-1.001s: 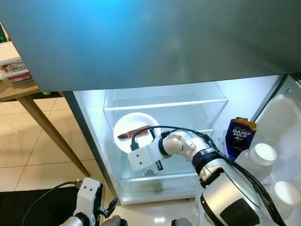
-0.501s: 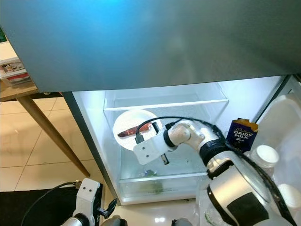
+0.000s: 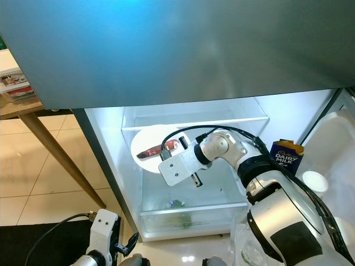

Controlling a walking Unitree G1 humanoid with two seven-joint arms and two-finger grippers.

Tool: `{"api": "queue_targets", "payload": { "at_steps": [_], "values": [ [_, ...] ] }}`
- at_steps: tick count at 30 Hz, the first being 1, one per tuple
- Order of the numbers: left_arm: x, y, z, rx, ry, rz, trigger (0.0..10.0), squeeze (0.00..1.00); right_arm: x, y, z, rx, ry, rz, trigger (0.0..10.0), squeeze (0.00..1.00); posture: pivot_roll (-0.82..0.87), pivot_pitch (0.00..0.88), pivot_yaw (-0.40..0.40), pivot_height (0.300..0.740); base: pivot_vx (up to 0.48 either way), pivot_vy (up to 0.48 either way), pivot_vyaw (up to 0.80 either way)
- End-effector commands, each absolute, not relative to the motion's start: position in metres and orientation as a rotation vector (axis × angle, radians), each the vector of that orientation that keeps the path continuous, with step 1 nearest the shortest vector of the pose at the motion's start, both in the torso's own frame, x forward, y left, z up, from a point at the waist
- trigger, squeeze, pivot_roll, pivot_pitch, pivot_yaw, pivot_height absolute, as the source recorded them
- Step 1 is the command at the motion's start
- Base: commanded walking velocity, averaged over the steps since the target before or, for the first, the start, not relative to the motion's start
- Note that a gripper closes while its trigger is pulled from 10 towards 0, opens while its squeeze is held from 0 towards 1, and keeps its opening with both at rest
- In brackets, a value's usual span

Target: Restocking fridge

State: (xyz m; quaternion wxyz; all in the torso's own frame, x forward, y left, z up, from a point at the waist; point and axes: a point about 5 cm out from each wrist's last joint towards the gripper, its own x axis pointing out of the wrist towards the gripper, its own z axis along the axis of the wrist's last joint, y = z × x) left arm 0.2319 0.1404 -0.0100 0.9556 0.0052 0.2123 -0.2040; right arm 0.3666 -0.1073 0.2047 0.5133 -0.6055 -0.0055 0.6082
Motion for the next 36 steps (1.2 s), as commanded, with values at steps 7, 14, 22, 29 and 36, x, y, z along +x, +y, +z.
{"api": "queue_targets", "payload": {
  "at_steps": [7,14,22,29,36],
  "values": [
    [0.227,0.144,-0.015,0.035,0.465,-0.427,10.0,0.0,0.375,-0.119,0.23,-1.471,-0.009,1.376,10.0,0.0,0.05,0.134,0.04,0.631,0.0,0.0,0.0],
    [0.227,0.145,-0.014,0.035,0.462,-0.423,10.0,0.0,0.381,-0.122,0.249,-1.457,-0.022,1.295,10.0,0.0,0.06,0.139,0.039,0.631,0.0,0.0,0.0],
    [0.226,0.145,-0.015,0.034,0.468,-0.424,10.0,0.0,0.387,-0.12,0.248,-1.469,-0.003,1.215,10.0,0.0,0.05,0.139,0.041,0.631,0.0,0.0,0.0],
    [0.228,0.145,-0.014,0.033,0.463,-0.42,10.0,0.0,0.392,-0.108,0.236,-1.471,-0.019,1.136,10.0,0.0,0.06,0.145,0.037,0.631,0.0,0.0,0.0],
    [0.224,0.146,-0.015,0.031,0.47,-0.416,10.0,0.0,0.398,-0.103,0.239,-1.475,-0.052,1.031,10.0,0.0,0.06,0.15,0.033,0.631,0.0,0.0,0.0]
  ]
}}
